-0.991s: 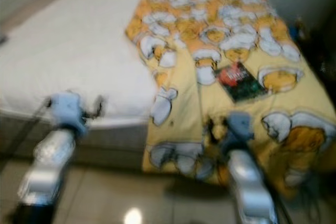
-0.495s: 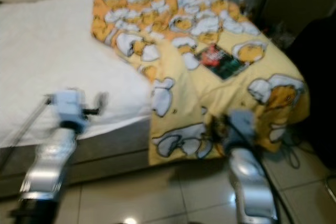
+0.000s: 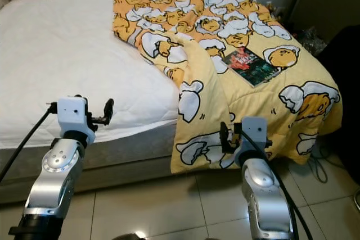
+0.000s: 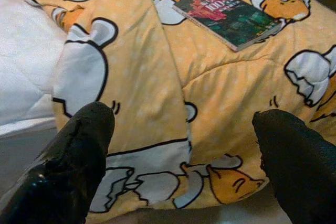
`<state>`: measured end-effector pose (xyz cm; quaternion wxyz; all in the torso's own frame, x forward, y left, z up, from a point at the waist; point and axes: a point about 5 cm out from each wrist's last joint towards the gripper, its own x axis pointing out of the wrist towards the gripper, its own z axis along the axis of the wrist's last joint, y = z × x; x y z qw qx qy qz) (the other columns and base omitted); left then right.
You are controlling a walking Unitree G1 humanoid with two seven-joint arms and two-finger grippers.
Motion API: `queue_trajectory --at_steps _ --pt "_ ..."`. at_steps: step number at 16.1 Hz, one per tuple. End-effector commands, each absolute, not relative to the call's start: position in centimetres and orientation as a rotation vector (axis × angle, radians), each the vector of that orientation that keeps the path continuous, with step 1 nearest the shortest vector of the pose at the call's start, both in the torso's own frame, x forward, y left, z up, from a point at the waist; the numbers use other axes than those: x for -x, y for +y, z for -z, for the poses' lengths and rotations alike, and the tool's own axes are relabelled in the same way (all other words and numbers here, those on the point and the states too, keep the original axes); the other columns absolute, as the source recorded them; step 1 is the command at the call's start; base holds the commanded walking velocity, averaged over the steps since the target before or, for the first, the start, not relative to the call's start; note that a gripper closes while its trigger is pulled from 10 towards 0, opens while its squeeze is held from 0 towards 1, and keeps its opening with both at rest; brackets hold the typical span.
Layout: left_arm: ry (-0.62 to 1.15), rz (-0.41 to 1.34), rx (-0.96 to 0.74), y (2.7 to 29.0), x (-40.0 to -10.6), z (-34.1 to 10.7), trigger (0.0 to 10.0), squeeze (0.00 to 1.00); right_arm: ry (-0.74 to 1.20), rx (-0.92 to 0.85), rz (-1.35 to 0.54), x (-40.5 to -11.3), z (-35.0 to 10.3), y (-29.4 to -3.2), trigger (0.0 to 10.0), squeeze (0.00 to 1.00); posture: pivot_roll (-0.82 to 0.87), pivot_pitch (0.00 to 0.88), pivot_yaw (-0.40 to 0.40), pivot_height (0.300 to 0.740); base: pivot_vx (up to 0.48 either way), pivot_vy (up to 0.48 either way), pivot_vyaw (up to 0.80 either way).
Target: Clean up the room
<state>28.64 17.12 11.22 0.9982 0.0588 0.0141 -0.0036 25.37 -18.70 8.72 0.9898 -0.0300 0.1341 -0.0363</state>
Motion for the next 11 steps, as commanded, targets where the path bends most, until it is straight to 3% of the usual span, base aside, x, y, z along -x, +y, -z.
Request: queue_trajectory --at_steps 1,11 --pt "0.024 0.002 -0.132 17.1 -28.5 -11.3 10.0 0.73 0.231 0.072 0.071 -25.8 -9.5 -18.8 10.0 1.0 -0.01 0.0 0.05 0.74 0.0 -0.442 0.8" --pt "0.032 -0.01 -0.129 16.9 -28.5 -11.1 10.0 0.73 0.221 0.078 0.094 -26.5 -10.0 -19.8 10.0 1.0 -0.01 0.0 0.045 0.74 0.0 -0.458 0.8"
